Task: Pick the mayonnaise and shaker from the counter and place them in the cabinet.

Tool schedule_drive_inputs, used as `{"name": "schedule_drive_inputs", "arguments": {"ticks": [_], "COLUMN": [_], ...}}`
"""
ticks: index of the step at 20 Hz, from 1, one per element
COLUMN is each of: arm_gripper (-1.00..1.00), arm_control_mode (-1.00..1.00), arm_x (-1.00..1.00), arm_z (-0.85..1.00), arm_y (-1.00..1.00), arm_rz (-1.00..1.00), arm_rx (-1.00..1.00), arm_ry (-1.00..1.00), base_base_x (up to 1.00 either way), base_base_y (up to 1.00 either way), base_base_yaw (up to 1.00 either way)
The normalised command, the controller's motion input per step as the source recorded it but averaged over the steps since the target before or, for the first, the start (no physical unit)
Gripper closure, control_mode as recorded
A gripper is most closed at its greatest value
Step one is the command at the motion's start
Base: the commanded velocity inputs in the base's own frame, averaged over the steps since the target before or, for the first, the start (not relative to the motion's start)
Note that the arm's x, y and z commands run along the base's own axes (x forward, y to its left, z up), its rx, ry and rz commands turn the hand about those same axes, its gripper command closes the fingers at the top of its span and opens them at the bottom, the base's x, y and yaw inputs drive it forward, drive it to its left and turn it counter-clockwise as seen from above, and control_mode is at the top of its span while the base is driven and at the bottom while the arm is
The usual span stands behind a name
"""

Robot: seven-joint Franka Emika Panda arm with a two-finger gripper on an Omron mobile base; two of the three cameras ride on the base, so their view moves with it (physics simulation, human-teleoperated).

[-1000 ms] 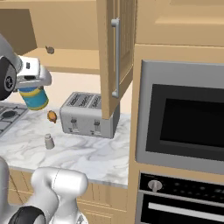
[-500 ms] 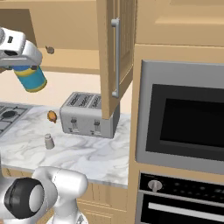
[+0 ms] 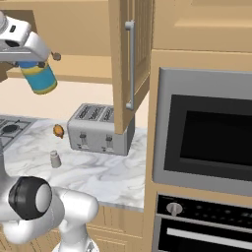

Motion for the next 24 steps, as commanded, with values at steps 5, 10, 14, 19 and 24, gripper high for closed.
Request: {"name": "schedule_drive_inputs", "arguments": {"ticks": [5,10,14,19,24], "arm_gripper": [1.00,1.00,1.00,1.00,1.00], "arm_control_mode": [-1.00,-1.00,-1.00,-1.00,-1.00], "arm_x": [0.48,0.33,0.25,0.38,0.47], "arm_z": [0.00,0.00,-0.01,-0.17,-0.29], "arm_y": [-0.07,-0.01,-0.01,-0.02,-0.01], "arm_rz": [0.00,0.00,0.00,0.00,0.00], "arm_rx": [0.00,0.00,0.00,-0.01,0.00], "arm_ry": [-0.02,-0.08,-0.11,-0.05,0.00], "base_base_x": [0.00,0.00,0.00,0.00,0.00], "base_base_y": [0.00,0.00,0.00,0.00,0.00], "base_base_yaw": [0.00,0.00,0.00,0.00,0.00]}}
